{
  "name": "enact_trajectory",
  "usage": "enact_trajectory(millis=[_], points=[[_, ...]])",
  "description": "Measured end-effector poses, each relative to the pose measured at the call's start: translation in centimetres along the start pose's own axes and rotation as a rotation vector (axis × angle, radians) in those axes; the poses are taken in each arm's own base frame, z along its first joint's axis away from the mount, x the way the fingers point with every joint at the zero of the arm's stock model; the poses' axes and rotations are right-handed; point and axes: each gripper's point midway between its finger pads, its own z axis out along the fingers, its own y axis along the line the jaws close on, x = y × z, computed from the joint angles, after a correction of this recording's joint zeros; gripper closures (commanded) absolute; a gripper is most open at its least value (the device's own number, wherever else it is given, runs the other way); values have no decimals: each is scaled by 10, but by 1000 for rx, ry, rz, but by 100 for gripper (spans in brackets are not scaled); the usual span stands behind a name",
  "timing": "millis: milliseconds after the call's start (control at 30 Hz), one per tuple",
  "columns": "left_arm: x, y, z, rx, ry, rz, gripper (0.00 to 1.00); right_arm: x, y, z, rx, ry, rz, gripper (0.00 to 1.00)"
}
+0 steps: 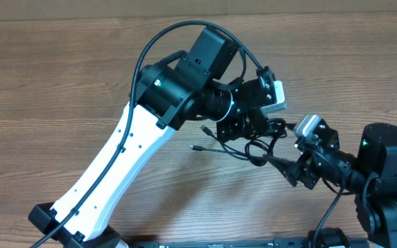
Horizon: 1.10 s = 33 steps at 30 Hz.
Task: Untangle cables
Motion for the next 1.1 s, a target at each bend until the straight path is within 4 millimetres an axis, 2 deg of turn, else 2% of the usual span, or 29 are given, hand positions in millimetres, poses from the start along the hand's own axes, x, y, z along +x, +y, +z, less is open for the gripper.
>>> enact_trajectory(millis=[333, 567, 633, 700, 767, 800, 900, 967, 1033, 1100], points=[[16, -13, -1, 52, 59, -57, 96, -19, -8, -1, 31, -73, -64, 8], [11, -35, 1, 152, 27, 25, 96, -22, -9, -1, 34, -81, -71, 16], [10, -37, 1, 163, 17, 39, 96, -22, -8, -1, 29, -82, -74, 30], [9, -38, 1, 166, 12, 54, 96, -21, -5, -1, 14, -82, -64, 71], [6, -37, 1, 163, 2, 69, 96, -21, -2, -1, -2, -87, -69, 93], [4, -35, 1, 157, -5, 78, 96, -21, 2, 0, -21, -89, -70, 96], [1, -33, 2, 148, -18, 103, 96, -20, 10, -1, -58, -91, -59, 96], [0, -32, 2, 145, -22, 114, 73, -19, 10, -1, -60, -85, -53, 96], [-3, -30, 2, 137, -32, 130, 55, -17, 10, -1, -57, -74, -45, 96], [-5, -29, 2, 134, -42, 134, 53, -13, 8, -1, -45, -57, -34, 96]])
